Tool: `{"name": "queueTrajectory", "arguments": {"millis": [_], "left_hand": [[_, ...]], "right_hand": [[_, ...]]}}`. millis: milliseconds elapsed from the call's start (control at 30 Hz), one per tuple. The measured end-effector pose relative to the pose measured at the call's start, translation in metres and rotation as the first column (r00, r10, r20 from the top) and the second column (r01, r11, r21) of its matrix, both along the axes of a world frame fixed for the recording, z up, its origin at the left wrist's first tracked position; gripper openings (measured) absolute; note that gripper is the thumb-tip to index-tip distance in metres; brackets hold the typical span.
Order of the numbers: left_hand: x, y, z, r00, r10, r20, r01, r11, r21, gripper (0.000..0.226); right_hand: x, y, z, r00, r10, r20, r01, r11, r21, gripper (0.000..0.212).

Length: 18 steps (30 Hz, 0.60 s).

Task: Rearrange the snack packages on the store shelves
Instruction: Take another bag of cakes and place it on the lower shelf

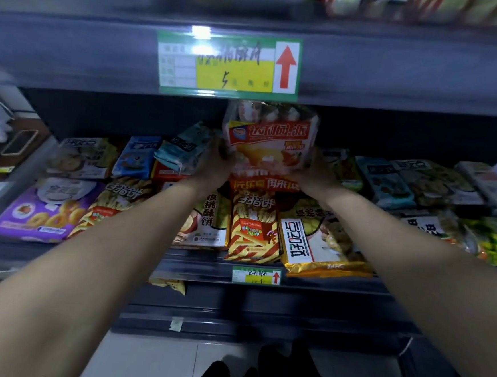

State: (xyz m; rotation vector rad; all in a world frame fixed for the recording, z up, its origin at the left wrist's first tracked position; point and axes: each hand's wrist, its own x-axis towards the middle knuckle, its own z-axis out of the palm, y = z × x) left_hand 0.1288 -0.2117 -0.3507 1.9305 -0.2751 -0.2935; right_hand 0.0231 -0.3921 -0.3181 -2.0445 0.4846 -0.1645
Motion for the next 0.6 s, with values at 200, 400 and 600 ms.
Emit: {"name": "queueTrajectory", "arguments": {"millis": [200,400,600], "left_hand": [[-0.023,-0.009,0.010,0.998,-0.011,-0.054,0.018,0.992,0.127,0.050],[-0.022,-0.014,0.001,0.990,-0.015,-0.144,0.036,0.989,0.146,0.063],[-0.023,-0.016,0.002,0.976,-0.082,-0.201,0.121,0.975,0.186,0.062]], "right_hand": [[0.007,-0.002,-0.012,0.998,0.059,-0.036,-0.059,0.998,0.000,0.072],[0.011,-0.002,-0.024,0.998,0.047,-0.038,-0.045,0.997,0.063,0.073],[0.017,-0.004,-0.029,0.999,0.020,-0.051,-0.014,0.991,0.133,0.072]]}}
